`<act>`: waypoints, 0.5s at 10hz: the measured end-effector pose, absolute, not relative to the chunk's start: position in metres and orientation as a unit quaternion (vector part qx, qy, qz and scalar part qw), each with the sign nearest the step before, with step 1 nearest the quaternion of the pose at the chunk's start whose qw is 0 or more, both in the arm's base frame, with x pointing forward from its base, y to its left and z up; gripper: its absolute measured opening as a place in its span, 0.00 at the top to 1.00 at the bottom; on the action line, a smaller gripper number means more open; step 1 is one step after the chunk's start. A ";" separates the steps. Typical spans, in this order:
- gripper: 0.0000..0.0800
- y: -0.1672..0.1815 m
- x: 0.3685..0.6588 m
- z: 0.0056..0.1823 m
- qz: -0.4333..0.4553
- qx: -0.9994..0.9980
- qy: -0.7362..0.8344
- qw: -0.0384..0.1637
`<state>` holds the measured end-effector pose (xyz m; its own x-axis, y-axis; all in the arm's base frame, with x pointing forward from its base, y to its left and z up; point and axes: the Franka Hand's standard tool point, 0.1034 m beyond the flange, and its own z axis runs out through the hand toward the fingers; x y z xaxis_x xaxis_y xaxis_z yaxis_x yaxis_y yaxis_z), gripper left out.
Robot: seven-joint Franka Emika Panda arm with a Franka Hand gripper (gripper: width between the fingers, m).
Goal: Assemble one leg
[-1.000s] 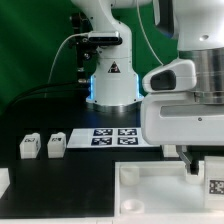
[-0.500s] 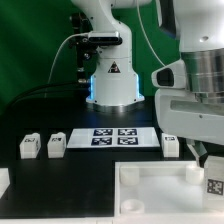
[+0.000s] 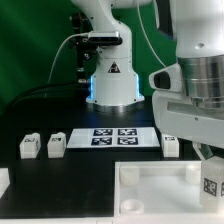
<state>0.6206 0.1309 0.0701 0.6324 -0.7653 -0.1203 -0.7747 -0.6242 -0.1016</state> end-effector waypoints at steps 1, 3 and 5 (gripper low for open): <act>0.63 0.131 0.621 0.070 0.033 -0.899 0.431 0.072; 0.63 0.131 0.621 0.071 0.038 -0.886 0.456 0.072; 0.63 0.131 0.627 0.076 0.062 -0.803 0.586 0.089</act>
Offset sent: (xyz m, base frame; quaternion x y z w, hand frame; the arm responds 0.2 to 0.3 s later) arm 0.0192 -0.0026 0.0139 -0.0057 -0.0152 0.1580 0.9873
